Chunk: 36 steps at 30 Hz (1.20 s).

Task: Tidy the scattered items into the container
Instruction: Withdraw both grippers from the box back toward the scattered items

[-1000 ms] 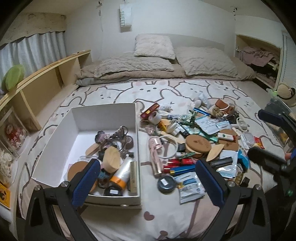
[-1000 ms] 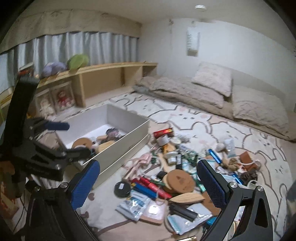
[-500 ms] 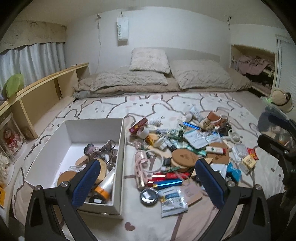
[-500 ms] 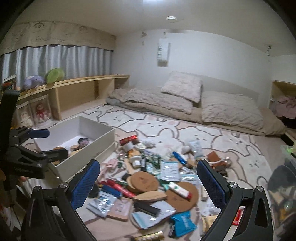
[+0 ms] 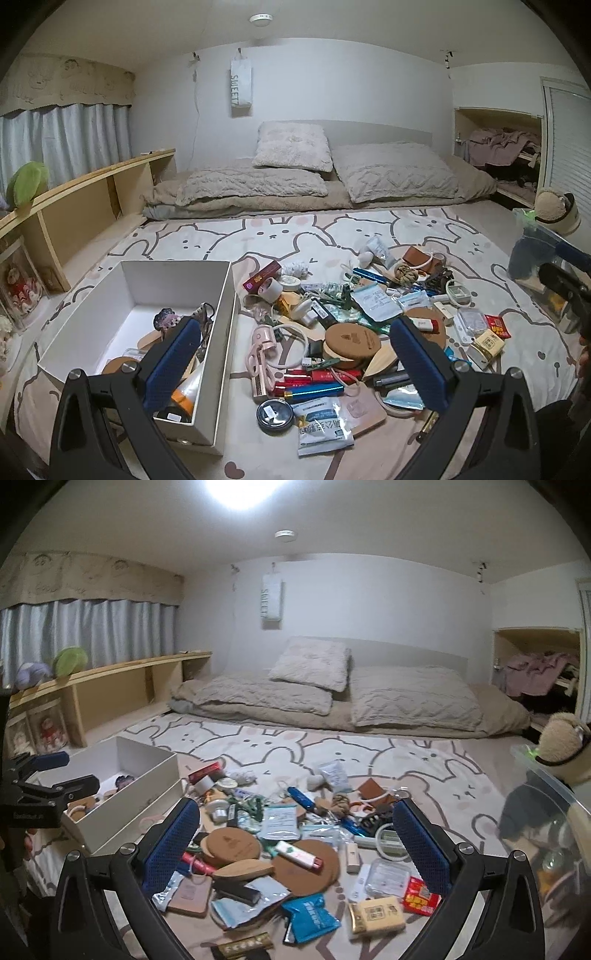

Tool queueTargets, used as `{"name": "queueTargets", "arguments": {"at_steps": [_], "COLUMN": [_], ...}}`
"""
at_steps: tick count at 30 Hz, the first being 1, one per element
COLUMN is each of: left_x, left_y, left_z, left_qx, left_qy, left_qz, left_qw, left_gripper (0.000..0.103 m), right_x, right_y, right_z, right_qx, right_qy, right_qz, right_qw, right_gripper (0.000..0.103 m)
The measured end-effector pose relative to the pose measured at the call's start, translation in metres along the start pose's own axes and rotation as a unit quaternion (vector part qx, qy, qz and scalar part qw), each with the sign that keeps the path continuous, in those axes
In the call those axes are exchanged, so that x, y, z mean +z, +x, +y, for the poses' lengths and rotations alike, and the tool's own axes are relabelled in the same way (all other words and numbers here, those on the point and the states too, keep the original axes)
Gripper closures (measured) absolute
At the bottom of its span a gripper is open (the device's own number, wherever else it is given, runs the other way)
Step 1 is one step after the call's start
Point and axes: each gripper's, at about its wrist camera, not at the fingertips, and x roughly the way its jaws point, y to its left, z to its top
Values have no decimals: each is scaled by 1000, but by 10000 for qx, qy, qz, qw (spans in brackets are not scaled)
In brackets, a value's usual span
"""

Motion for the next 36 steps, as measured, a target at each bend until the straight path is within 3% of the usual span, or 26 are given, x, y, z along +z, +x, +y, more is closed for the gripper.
{"name": "queueTargets", "arguments": {"at_steps": [6, 16, 27, 36], "left_x": [-3, -12, -39, -69], "left_y": [3, 11, 40, 72], "left_z": [2, -2, -18, -28], "left_qx": [-2, 35, -29, 37], "left_qy": [-220, -422, -363, -375], "left_qz": [-126, -298, 225, 856], "left_qw": [9997, 9987, 9991, 9956], "left_gripper": [0, 0, 0, 0], "right_x": [-8, -24, -53, -82], "right_y": [-3, 7, 26, 46], "right_z": [-15, -26, -22, -20], "right_qx": [-210, -341, -397, -37], "right_qy": [115, 240, 397, 760], "right_qz": [-220, -152, 270, 792], "right_qw": [9995, 9990, 9981, 9939], "right_gripper": [0, 0, 0, 0]}}
